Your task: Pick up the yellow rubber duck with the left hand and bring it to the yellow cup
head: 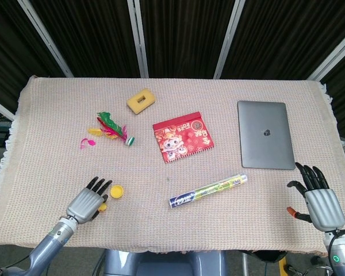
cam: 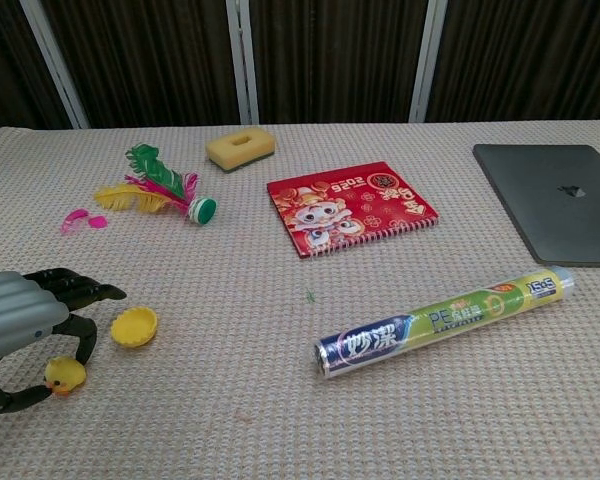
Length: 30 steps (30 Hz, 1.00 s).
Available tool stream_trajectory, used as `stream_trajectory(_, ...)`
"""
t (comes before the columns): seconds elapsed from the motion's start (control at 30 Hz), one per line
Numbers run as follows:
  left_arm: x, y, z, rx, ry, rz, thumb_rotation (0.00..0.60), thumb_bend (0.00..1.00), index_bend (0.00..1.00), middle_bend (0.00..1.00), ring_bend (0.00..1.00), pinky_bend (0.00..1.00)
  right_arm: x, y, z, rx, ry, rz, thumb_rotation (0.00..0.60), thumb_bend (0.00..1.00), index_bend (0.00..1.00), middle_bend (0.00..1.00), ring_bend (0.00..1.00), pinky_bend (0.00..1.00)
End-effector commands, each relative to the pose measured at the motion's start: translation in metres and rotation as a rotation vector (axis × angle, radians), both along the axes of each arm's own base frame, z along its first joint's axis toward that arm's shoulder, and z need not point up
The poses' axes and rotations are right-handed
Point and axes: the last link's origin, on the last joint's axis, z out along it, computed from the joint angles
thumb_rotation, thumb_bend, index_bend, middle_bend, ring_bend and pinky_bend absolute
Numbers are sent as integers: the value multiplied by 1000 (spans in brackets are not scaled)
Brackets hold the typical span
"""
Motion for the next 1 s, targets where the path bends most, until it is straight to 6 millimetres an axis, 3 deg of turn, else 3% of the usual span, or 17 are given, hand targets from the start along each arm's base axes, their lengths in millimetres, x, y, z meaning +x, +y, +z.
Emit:
stream_trajectory(0.03,0,0,0,1,0,0,600,392,434,0,0,0,0,0,0,0,0,0,600,0,380,1,0,0)
stream_trajectory(0.43,4,11,9,47,-16,-2,600,395,441,0,0,0,0,0,0,0,0,0,600,0,380,1,0,0)
stream_trajectory(0.8,16,53,28,150,-18,-24,600,396,446,0,0,0,0,0,0,1,3,1,600,0,380,1,0,0)
stream_trajectory(1.0,28,69,20,160,-32,-28,600,396,447,0,0,0,0,0,0,-1,4,3,600,0,380,1,0,0)
